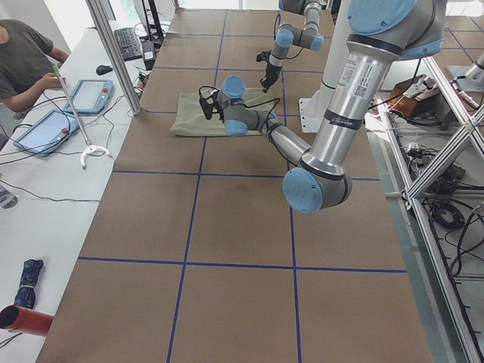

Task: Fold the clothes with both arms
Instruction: 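Lower the left gripper to the other near corner and grasp both near corners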

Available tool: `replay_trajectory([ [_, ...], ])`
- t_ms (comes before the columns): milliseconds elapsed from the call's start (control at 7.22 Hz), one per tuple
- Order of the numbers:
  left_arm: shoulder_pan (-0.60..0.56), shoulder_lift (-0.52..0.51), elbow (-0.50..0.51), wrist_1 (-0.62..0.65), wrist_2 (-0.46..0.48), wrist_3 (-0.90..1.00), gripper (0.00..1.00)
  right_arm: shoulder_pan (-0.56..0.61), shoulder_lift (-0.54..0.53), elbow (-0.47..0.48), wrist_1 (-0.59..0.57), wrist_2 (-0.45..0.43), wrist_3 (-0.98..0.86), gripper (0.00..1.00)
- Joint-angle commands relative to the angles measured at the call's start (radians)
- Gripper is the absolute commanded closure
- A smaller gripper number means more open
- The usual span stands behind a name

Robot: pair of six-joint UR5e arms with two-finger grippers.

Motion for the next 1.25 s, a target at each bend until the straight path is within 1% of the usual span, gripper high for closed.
replay_trajectory([
  [0, 0.219, 0.064, -0.211, 0.245, 0.224, -0.115, 0.39, -0.002, 0.000, 0.011, -0.004, -0.001, 0.001, 1.00],
  [138, 0.350, 0.072, -0.210, 0.273, 0.336, -0.204, 0.39, -0.002, -0.003, 0.011, -0.004, -0.001, 0.001, 1.00],
  [277, 0.450, 0.110, -0.209, 0.271, 0.440, -0.227, 0.39, -0.002, -0.009, 0.011, -0.004, -0.001, 0.001, 1.00],
  [415, 0.494, 0.112, -0.203, 0.274, 0.492, -0.237, 0.39, -0.002, -0.008, 0.013, -0.004, -0.001, 0.001, 1.00],
  [554, 0.522, 0.115, -0.184, 0.276, 0.510, -0.252, 0.39, -0.002, -0.008, 0.013, -0.004, -0.001, 0.001, 1.00],
  [1108, 0.539, 0.100, -0.137, 0.276, 0.512, -0.271, 0.40, -0.004, -0.006, 0.013, -0.004, -0.002, 0.001, 1.00],
])
